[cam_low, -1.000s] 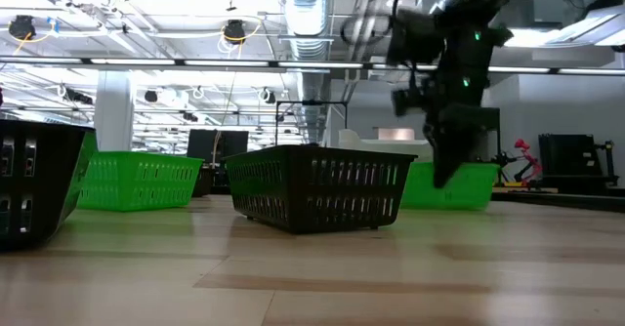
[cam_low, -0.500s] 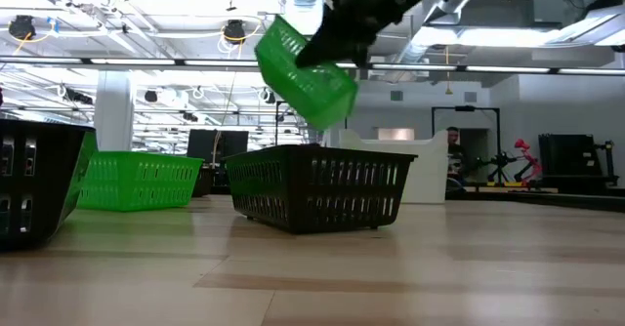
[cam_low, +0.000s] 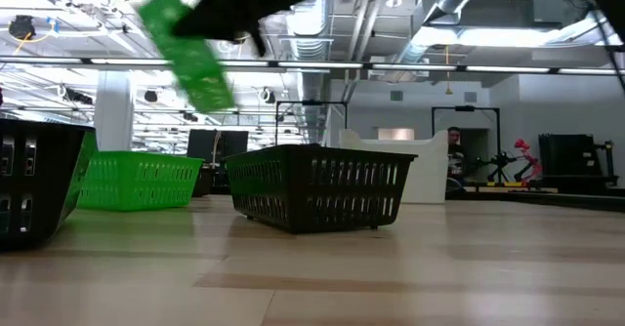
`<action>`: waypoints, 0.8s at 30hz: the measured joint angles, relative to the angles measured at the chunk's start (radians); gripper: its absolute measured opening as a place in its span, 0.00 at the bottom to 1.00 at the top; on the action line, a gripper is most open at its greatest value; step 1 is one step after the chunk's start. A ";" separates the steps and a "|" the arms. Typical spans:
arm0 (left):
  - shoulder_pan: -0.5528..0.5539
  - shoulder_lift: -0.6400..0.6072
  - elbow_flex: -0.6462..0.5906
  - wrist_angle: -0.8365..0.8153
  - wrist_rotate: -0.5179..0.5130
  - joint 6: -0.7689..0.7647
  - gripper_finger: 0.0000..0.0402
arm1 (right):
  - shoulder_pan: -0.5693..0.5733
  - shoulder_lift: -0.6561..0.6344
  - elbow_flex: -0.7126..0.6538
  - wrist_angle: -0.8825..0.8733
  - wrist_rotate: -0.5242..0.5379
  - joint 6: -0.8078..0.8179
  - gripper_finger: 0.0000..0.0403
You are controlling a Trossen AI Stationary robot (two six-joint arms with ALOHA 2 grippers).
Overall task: Stack baskets by color
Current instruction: Stack the top right green bin on the left green bin
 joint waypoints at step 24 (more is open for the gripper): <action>0.001 0.000 0.000 0.010 -0.016 -0.019 0.64 | 0.042 0.366 0.468 -0.483 0.029 0.056 0.04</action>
